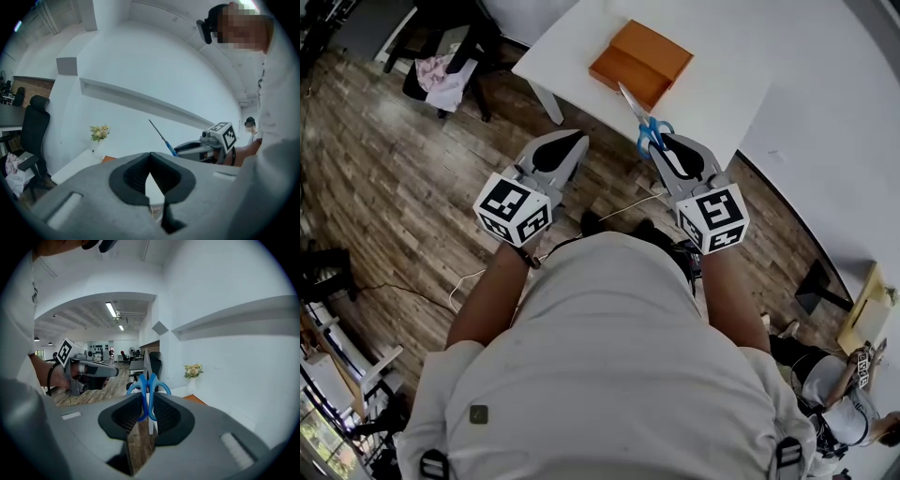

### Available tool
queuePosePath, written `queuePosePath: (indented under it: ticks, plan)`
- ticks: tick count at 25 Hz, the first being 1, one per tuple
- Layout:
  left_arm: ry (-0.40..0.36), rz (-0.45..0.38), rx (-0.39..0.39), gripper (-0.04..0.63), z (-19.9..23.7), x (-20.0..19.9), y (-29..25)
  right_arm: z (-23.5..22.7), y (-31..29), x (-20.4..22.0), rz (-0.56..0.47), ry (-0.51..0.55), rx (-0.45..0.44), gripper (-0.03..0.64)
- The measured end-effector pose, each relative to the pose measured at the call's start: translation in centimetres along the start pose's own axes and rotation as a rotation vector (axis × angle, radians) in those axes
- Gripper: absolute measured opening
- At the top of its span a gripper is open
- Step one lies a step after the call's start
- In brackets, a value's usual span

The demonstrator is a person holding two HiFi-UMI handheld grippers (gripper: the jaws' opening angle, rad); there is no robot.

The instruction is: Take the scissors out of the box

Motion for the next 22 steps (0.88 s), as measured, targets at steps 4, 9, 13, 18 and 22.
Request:
queuePosePath:
  ticks: [4,9,13,18,22]
  plan:
    - [-0.013,-0.004,-0.004,0.003,-1.9,-0.1,0.0,-0.1,2.0,0.3,-0.026,0.006,-0.001,0.094]
    - [-0.013,0.004,-0.018,0.003,-4.3,0.2,-0.9,-0.7,4.3,1.6,-0.041,0.008,-0.021,0.094]
    - [-0.001,0.013,-0.030,0.003,-7.3,0.8,-2.5,-1.3,7.0,3.2,-0.047,0.010,-0.054,0.095]
    - [0.008,0.020,-0.047,0.003,-11.2,1.6,-4.2,-2.4,10.0,5.4,-0.040,0.020,-0.092,0.095]
    - [0.017,0.014,-0.078,0.003,-14.2,2.3,-4.9,-3.3,12.9,7.3,-0.041,0.025,-0.115,0.095]
Point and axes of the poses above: the fingertips, and each gripper's own axes: y backward along the fingers, z to its left, x out of its underside, the point moved 1 cm from there along y, backward along the fingers, and after that the axes turned 9 degrees about z, right-handed, at the moved point
